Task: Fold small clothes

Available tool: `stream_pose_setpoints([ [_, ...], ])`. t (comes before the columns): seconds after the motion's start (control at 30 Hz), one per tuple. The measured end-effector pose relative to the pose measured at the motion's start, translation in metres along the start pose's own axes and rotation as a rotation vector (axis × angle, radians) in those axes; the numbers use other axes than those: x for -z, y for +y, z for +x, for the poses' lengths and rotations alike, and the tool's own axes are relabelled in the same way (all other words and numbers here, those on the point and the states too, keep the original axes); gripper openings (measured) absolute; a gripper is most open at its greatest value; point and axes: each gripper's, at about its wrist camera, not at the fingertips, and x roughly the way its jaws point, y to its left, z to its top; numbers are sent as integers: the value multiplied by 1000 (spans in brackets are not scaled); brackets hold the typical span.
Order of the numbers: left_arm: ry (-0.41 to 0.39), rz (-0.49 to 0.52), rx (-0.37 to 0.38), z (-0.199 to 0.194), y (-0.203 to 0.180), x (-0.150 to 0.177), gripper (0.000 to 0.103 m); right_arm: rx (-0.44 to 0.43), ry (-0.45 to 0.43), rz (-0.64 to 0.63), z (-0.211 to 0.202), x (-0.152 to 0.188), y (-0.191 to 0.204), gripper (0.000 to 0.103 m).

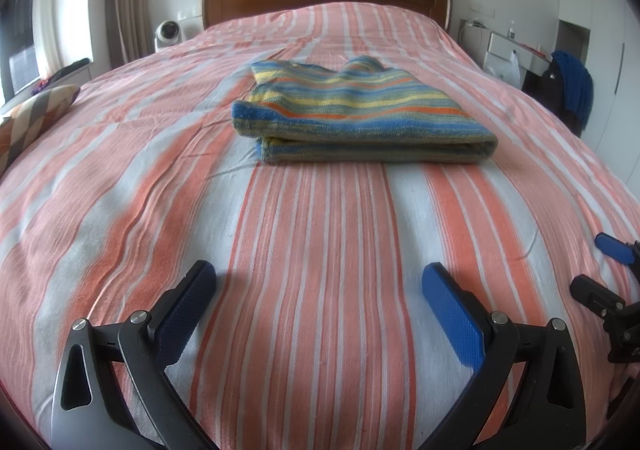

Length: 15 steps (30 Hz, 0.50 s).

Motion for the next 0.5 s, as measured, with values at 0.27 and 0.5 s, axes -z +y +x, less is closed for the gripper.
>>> stream_pose_setpoints([
  [0.27,2,1,-2,1,0,0,102,-1,0,1,0,0,0,103],
  [0.5,124,-22,71,-30,18,-27,101,-42,70,16,-5,-9,-4,102],
])
